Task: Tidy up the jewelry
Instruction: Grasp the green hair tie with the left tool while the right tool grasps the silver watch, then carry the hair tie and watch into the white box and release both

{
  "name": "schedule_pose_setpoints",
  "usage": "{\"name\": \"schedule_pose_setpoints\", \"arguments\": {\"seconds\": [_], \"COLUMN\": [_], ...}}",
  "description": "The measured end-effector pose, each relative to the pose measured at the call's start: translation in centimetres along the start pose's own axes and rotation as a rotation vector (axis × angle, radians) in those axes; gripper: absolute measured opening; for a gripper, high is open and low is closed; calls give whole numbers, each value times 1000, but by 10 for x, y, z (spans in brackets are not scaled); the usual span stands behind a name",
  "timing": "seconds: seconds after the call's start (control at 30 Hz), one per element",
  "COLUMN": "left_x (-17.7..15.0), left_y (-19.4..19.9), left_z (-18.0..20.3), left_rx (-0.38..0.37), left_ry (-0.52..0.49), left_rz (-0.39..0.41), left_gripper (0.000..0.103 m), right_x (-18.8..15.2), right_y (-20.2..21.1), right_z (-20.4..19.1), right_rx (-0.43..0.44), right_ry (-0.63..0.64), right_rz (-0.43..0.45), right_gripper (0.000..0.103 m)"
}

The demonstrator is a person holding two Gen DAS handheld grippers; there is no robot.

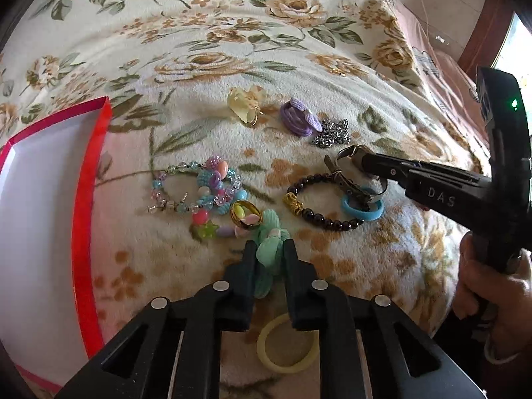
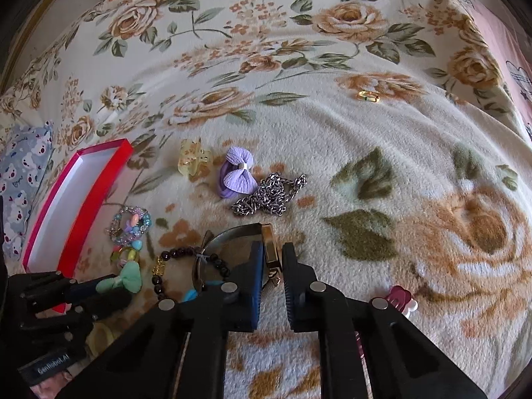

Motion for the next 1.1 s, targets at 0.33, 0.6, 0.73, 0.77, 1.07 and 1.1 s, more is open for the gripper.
{"name": "schedule_pose_setpoints", "arguments": {"seconds": [0.33,0.6,0.73,0.77,1.07,1.1], "left_x": [0,-5,-13,-14,-32,-34], "left_y": [30,69,88,91,124,126], "left_z": [-3,-29,-47,-52,-99,-104], "left_rx": [-19,31,72,82,177,185], "left_ry": [10,56,90,98,172,184], "left_rz": [59,116,135,138,156,157], "left_gripper": [9,9,9,9,9,9], "right_x": [6,8,6,5,2,1], "right_y": [20,33,28,27,8,6], "right_z": [-10,-46,-75,-83,-157,-164], "right_rx": [22,76,110,122,213,221], "right_ry": [12,53,92,103,187,194], "right_rz": [49,67,55,50,19,14], "right_gripper": [7,7,7,7,7,7]}}
Point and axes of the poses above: each gripper's, at about its wrist camera, not at the fingertips, and y roughly against the way its jaws point, z to its right, x to its top, the point moved 8 cm from there along -y, roughly the way its jaws point, and after that the axes turned 12 degrees about -y, right-handed, at the moved point
